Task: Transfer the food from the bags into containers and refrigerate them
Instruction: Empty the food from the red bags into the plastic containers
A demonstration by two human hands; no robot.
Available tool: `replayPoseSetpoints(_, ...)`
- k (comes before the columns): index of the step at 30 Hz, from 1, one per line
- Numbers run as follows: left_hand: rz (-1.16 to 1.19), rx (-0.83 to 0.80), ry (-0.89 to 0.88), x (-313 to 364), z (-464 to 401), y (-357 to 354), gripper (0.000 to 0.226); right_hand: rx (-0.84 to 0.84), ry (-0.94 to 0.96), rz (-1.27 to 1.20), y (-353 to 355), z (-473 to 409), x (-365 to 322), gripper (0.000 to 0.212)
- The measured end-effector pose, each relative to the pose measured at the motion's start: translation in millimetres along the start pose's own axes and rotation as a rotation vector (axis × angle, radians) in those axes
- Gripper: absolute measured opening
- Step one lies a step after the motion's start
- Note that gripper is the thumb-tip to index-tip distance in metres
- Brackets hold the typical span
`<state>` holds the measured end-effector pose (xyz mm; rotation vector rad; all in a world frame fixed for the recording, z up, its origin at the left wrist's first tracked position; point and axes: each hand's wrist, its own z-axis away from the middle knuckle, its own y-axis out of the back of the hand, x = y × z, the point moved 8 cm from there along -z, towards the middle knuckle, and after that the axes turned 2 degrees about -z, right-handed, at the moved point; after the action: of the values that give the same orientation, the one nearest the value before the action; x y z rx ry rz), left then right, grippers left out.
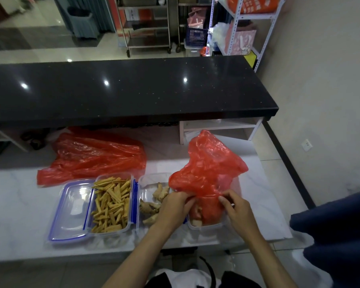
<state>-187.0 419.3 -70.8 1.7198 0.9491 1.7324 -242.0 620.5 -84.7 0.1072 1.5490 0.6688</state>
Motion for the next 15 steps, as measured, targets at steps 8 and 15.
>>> replayPoseSetpoints(8,0.045,0.029,-0.009,3,-1,5,0.022,0.031,0.024,0.009,3,1,-10,0.007)
replayPoseSetpoints(15,0.076,-0.201,-0.043,-2,3,-12,0.061,0.061,-0.018,0.054,-6,2,-2,0.008)
